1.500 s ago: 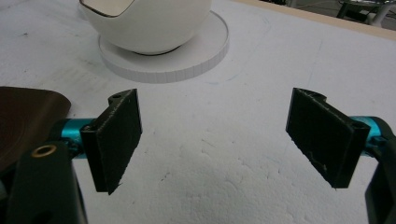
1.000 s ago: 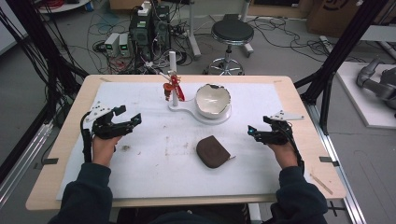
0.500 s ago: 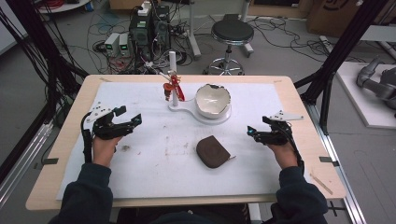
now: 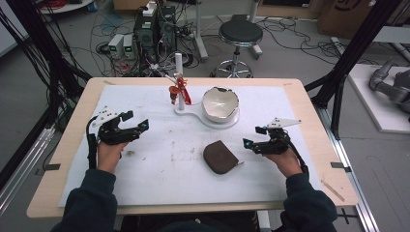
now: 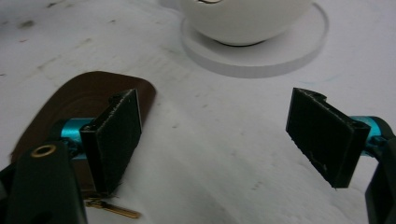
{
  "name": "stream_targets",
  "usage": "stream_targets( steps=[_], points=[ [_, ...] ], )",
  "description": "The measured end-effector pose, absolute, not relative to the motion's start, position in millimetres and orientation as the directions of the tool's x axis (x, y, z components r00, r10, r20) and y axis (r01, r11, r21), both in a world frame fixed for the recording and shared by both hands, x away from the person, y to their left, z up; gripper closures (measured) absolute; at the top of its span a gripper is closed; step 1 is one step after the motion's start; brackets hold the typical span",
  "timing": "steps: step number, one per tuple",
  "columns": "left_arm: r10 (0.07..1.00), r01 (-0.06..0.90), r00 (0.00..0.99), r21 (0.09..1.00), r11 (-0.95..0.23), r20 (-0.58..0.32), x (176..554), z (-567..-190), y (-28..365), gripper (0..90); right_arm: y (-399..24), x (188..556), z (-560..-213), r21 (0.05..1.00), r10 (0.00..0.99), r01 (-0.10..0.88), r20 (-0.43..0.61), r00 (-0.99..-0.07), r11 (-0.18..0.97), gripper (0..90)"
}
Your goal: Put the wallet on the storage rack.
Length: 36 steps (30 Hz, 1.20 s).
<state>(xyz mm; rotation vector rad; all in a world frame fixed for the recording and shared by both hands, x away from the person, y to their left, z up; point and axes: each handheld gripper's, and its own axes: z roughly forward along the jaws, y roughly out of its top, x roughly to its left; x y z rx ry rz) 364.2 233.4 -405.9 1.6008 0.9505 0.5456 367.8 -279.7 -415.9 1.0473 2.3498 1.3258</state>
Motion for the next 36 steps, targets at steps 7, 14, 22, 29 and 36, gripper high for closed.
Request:
stream_targets(
  steps=[7,14,22,29,36],
  points=[
    [0.806,0.286,0.578,0.957,-0.050,-0.130,363.6,-406.3,226.6,20.7,-248.0,361.5,-420.6,0.802,0.598,0.448,0.144,-0.788,0.396,18.5],
    [0.797,0.297,0.589,0.953,-0.063,-0.131,365.0,-408.4,223.1,20.9,-225.7,360.3,-428.9,0.772,0.533,0.455,0.180,-0.827,0.445,18.5],
    [0.788,0.304,0.601,0.950,-0.073,-0.131,364.7,-409.2,218.8,21.5,-215.7,361.6,-442.8,0.700,0.486,0.503,0.249,-0.837,0.507,19.0],
    [0.769,0.312,0.624,0.946,-0.085,-0.137,366.0,-410.6,210.2,22.3,-218.3,366.3,-447.5,0.685,0.454,0.531,0.316,-0.833,0.499,26.0],
    [0.691,0.367,0.693,0.926,-0.091,-0.206,370.8,-415.4,186.2,22.5,-206.8,354.9,-437.3,0.735,0.395,0.353,0.125,-0.910,0.580,31.8]
  ],
)
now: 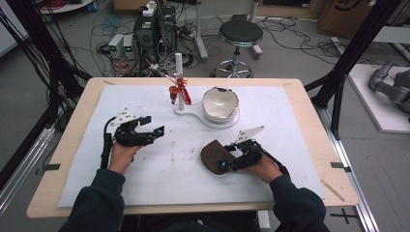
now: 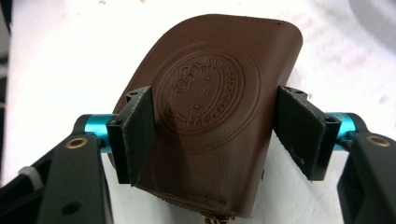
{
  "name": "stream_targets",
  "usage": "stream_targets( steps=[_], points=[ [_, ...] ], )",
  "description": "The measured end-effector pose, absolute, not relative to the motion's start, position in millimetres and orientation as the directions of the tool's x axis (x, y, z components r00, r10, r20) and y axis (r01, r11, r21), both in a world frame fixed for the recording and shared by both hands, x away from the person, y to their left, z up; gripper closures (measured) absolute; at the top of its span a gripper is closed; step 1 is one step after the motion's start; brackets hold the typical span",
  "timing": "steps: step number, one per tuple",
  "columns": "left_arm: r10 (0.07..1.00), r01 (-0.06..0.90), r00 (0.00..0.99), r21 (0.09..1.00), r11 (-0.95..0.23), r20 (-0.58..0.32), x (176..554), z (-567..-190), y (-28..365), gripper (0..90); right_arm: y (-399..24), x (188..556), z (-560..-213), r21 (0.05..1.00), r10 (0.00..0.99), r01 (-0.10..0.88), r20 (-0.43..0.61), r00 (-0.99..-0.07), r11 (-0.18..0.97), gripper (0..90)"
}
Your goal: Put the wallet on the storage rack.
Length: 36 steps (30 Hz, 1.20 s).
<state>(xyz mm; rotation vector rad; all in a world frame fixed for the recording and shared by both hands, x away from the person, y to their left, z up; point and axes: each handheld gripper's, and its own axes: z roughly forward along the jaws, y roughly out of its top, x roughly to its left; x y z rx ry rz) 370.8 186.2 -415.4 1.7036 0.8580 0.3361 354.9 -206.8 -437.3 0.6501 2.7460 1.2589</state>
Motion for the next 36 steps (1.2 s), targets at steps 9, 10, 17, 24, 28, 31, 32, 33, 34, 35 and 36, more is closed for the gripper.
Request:
stream_targets(
  steps=[9,10,17,24,28,31,32,33,34,35,36],
  points=[
    [0.513,0.442,0.809,0.872,-0.212,-0.285,372.8,-431.4,122.6,22.4,-199.4,342.8,-430.3,0.757,0.323,0.172,-0.054,-0.945,0.631,33.2],
    [0.500,0.444,0.816,0.868,-0.223,-0.289,372.7,-432.7,117.3,22.4,-198.6,341.8,-429.9,0.759,0.316,0.151,-0.075,-0.946,0.633,33.2],
    [0.471,0.462,0.827,0.849,-0.256,-0.308,373.8,-438.6,103.1,22.5,-196.4,338.0,-427.7,0.764,0.280,0.073,-0.144,-0.949,0.641,33.8],
    [0.430,0.472,0.837,0.843,-0.258,-0.338,374.1,-438.9,94.2,22.5,-194.7,337.3,-427.1,0.768,0.275,0.063,-0.150,-0.950,0.637,34.0],
    [0.404,0.465,0.851,0.840,-0.280,-0.336,373.3,-439.3,89.2,28.7,-194.4,339.3,-427.6,0.772,0.282,0.073,-0.141,-0.949,0.631,34.0],
    [0.389,0.448,0.864,0.841,-0.303,-0.319,372.3,-440.4,86.8,39.2,-194.2,339.8,-427.8,0.774,0.286,0.085,-0.128,-0.950,0.628,33.9],
    [0.384,0.446,0.867,0.840,-0.309,-0.318,372.4,-441.4,86.1,41.9,-194.1,339.9,-427.9,0.774,0.286,0.085,-0.127,-0.950,0.627,33.9],
    [0.380,0.448,0.867,0.836,-0.316,-0.321,372.3,-442.4,85.0,42.4,-193.9,340.3,-428.2,0.775,0.286,0.084,-0.128,-0.950,0.627,33.9],
    [0.376,0.449,0.868,0.834,-0.321,-0.323,372.1,-443.6,83.7,43.1,-193.5,340.3,-428.4,0.776,0.285,0.088,-0.122,-0.951,0.625,33.9],
    [0.371,0.448,0.871,0.832,-0.328,-0.323,372.1,-444.9,82.5,44.6,-193.1,340.2,-428.6,0.775,0.283,0.091,-0.117,-0.952,0.625,33.9],
    [0.365,0.451,0.871,0.828,-0.332,-0.327,371.9,-446.0,81.1,45.4,-192.6,339.6,-428.6,0.777,0.282,0.091,-0.115,-0.952,0.622,33.9]
  ],
)
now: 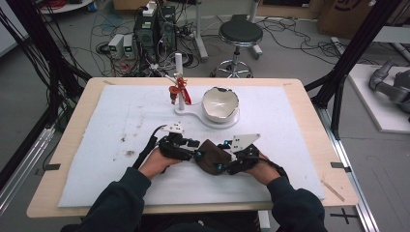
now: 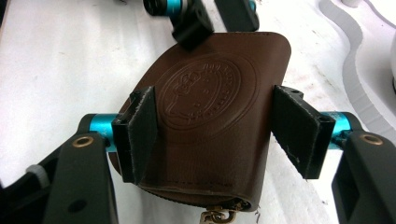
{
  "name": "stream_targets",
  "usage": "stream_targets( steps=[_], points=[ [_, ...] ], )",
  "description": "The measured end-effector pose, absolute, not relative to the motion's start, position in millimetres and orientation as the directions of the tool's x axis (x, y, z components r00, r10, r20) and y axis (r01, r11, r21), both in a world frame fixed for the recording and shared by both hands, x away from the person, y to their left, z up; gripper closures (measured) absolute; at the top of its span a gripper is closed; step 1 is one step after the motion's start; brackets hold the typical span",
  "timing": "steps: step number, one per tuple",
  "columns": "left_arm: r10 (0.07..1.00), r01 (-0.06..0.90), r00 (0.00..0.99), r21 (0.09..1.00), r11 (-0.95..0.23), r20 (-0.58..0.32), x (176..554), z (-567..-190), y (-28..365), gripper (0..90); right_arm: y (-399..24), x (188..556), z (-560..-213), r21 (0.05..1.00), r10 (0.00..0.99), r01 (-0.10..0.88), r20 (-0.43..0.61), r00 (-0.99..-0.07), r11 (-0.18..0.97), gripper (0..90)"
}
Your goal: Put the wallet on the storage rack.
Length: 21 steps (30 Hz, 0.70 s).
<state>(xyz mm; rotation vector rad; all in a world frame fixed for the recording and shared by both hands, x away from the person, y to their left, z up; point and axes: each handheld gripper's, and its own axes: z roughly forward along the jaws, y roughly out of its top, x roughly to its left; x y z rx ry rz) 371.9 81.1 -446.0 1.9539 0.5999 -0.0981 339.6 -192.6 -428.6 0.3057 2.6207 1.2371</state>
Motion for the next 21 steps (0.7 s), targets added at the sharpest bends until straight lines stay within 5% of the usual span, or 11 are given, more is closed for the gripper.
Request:
stream_targets(
  steps=[15,21],
  points=[
    [0.356,0.391,0.896,0.847,-0.359,-0.263,368.4,-443.9,80.6,59.2,-193.9,345.1,-432.1,0.774,0.313,0.168,-0.041,-0.949,0.611,32.7],
    [0.344,0.363,0.908,0.858,-0.364,-0.239,367.2,-441.8,82.1,60.8,-199.2,358.1,-440.5,0.759,0.355,0.352,0.170,-0.919,0.547,28.7]
  ],
)
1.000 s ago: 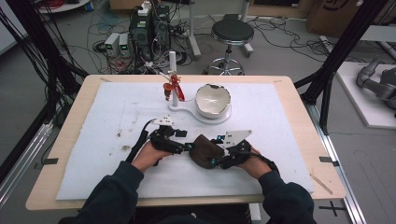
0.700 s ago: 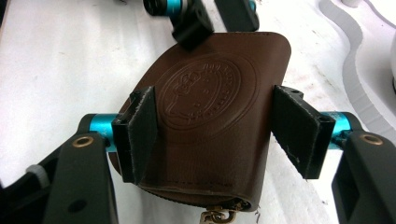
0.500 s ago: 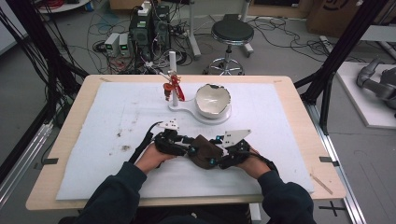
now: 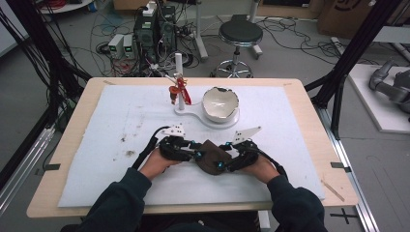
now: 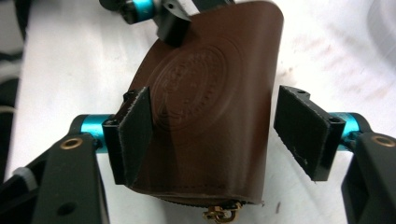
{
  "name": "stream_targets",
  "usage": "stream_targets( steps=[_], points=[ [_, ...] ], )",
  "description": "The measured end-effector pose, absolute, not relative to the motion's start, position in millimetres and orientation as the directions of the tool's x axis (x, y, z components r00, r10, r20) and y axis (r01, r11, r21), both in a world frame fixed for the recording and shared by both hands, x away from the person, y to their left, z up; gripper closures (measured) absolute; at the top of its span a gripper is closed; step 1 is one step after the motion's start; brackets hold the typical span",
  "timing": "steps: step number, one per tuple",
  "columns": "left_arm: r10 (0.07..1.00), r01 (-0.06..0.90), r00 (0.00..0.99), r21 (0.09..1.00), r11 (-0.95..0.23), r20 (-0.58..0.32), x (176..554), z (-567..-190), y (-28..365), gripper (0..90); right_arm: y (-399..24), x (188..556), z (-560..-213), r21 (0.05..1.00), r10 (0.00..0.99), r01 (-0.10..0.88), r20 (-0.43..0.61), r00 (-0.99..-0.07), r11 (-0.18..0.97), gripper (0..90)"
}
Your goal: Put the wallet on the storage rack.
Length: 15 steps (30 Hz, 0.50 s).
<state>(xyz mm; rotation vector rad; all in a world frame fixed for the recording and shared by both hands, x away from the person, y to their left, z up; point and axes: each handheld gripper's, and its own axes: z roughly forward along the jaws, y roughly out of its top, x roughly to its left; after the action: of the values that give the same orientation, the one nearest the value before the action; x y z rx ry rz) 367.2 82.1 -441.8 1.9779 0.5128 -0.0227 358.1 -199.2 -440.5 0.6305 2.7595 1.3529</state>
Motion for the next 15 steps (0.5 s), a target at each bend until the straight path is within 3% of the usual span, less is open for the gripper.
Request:
stream_targets(
  steps=[7,11,15],
  points=[
    [0.363,0.364,0.901,0.869,-0.335,-0.237,369.0,-438.4,87.7,62.9,-202.8,364.0,-444.1,0.717,0.373,0.473,0.311,-0.874,0.512,36.0],
    [0.419,0.394,0.872,0.870,-0.296,-0.252,373.6,-433.6,99.4,53.8,-205.6,367.4,-445.1,0.695,0.385,0.529,0.372,-0.844,0.487,39.7],
    [0.466,0.406,0.845,0.882,-0.237,-0.264,377.1,-426.4,114.8,52.0,-212.8,370.7,-443.8,0.685,0.383,0.581,0.442,-0.811,0.440,49.9]
  ],
)
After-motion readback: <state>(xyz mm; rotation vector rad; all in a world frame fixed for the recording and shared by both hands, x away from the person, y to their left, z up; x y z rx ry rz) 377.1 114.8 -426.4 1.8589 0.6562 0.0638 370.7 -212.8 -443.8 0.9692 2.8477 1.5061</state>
